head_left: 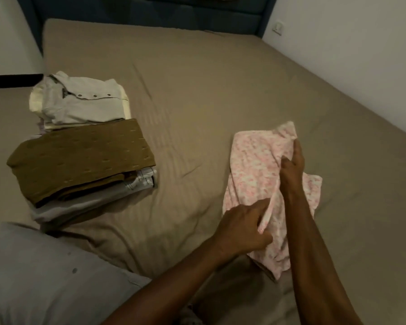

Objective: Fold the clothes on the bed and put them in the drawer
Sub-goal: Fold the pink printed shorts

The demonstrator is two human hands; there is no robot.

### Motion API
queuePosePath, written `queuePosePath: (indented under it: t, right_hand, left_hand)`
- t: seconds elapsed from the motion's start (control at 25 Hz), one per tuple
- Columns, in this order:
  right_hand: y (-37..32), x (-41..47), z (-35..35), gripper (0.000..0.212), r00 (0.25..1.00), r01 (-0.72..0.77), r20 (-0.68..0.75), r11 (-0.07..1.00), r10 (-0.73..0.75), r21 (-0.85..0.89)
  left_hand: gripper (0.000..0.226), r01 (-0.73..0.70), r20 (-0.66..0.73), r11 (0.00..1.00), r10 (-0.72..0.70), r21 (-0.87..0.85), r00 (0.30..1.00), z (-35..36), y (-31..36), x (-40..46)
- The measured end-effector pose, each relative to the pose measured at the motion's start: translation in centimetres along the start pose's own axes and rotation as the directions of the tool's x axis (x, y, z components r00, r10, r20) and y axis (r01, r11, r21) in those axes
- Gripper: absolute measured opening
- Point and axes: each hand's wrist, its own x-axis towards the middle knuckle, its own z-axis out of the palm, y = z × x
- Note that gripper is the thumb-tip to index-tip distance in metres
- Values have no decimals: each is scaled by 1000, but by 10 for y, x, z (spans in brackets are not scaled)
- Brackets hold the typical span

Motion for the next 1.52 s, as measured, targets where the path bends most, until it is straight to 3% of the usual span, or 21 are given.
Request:
queuePosePath:
  t: [0.12, 0.2, 0.24, 0.32, 0.44, 0.48, 0.56, 0.6, 0.68, 0.72, 0.8, 0.88, 0.96, 1.12, 1.24, 1.36, 1.44, 1.52]
  right_hand:
    - [79, -8, -91, 60, 986, -154, -81, 986, 148, -65]
    - [118, -24, -122, 62, 977, -203, -112, 946, 179, -253]
    - [128, -33, -128, 68, 982, -184, -115, 895, 150, -406]
    - [135, -49, -129, 70, 995, -98, -80, 788, 62, -608]
    - [130, -73, -125, 61, 994, 76, -11, 774, -107, -629]
    - [132, -82, -126, 60, 990, 116, 14, 776, -137, -619]
    - [124, -104, -129, 65, 985, 160, 54, 747, -164, -646]
    - [119, -115, -131, 68, 976, 209, 97, 705, -196, -678]
    - [110, -143, -134, 63, 919, 394, 305, 521, -251, -758]
    - [107, -159, -136, 67, 871, 490, 438, 428, -222, -759]
    - [102, -183, -144, 91, 806, 576, 585, 355, -93, -737]
    - [99, -196, -150, 108, 785, 590, 618, 368, -51, -719]
    - [89, -205, -150, 100, 778, 586, 626, 421, -53, -693]
    - [74, -216, -145, 84, 757, 600, 646, 493, -95, -630]
    - [69, -219, -140, 81, 772, 581, 627, 511, -102, -633]
    - [76, -218, -137, 75, 792, 569, 596, 520, -135, -638]
    - [83, -217, -136, 57, 818, 554, 536, 539, -210, -635]
    - [83, -214, -136, 42, 874, 474, 414, 641, -256, -604]
  left_hand:
    - [69, -45, 218, 986, 10, 159, 976, 52, 16, 0]
    - [80, -34, 304, 966, -47, 257, 952, 67, 14, -7]
    - [83, -22, 291, 956, -68, 293, 954, 68, 13, -11]
    - [62, 14, 124, 967, -47, 253, 991, 60, 7, -15]
    - [23, 49, -222, 985, -10, 168, 975, 30, -27, -10]
    - [28, 52, -244, 981, -5, 185, 970, 18, -42, -11]
    - [51, -12, -107, 977, 35, 211, 994, 3, -70, -18]
    - [61, -60, -3, 973, 62, 225, 998, 0, -80, -23]
    - [70, -180, 125, 930, 146, 322, 981, 0, -94, -27]
    - [67, -234, 125, 893, 201, 384, 972, 1, -98, -24]
    - [57, -294, 98, 840, 281, 456, 955, 2, -94, -11]
    - [67, -327, 113, 797, 314, 507, 943, 4, -91, 1]
    - [74, -415, 190, 715, 376, 562, 907, 6, -96, 9]
    - [36, -526, 257, 645, 469, 554, 845, 4, -120, 7]
    - [31, -588, 245, 565, 568, 579, 786, 0, -127, 2]
    - [29, -539, 92, 656, 587, 528, 804, 4, -124, -3]
    - [35, -514, 53, 723, 556, 460, 829, 5, -118, -4]
    - [32, -495, 45, 770, 524, 402, 851, 3, -109, 0]
